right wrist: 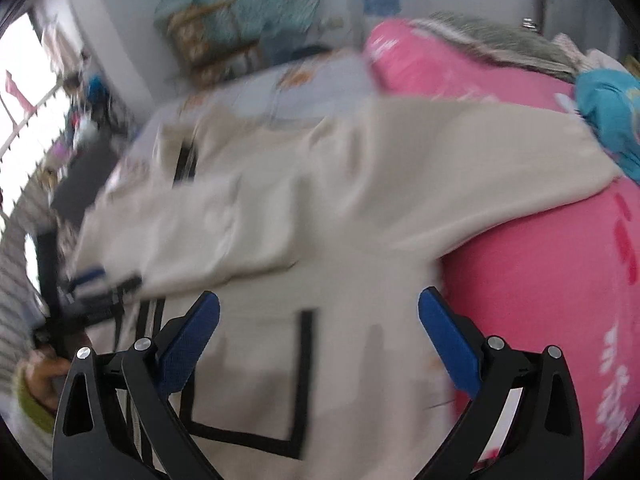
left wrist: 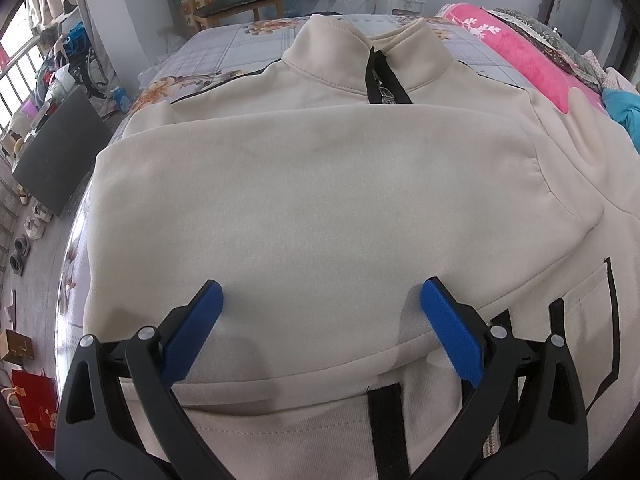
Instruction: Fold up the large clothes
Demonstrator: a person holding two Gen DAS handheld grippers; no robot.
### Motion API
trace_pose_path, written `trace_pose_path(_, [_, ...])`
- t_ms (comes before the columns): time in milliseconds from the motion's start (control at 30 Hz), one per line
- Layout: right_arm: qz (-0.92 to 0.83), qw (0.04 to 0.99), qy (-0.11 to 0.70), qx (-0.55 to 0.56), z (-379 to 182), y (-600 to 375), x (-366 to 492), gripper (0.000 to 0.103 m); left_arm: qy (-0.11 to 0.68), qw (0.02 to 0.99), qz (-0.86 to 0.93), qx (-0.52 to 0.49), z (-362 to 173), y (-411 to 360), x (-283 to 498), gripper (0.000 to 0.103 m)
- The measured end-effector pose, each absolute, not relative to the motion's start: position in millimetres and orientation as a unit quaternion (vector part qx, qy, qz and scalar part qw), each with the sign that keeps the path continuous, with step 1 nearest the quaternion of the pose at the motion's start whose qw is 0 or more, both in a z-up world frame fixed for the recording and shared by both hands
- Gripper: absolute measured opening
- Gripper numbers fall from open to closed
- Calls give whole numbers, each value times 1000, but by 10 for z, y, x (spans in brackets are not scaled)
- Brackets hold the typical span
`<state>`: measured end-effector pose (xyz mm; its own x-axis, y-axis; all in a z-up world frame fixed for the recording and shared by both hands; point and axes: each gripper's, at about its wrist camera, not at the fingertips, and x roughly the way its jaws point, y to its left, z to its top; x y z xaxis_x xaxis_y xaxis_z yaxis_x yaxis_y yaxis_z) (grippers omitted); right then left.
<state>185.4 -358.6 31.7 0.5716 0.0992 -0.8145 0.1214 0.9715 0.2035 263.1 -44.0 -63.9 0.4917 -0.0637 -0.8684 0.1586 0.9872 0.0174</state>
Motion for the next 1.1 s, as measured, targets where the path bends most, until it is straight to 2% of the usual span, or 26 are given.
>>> trace_pose_path(167, [-79,875,441,185,451,-4590,1811,97,500,862,-65,47,-637,-438,2630,97])
trace_pose_path(367, [-143,846,411,307,290,-5830,1835,96,500,862,-65,48,-635,-442,2630,97])
trace_pose_path(633, [-207,818,371,388,36,-6785,2092,78,498,864,-65,48,-631,-442,2628,97])
trace_pose_path(967, [-269,793,363,408,-245,-7285,2372,58,498,863,-63,48,-625,-450,2647,97])
trace_pose_path(1100, [-274,796,360,403,-247,-7331,2392,39,498,864,-61,47,-627,-460,2651,97])
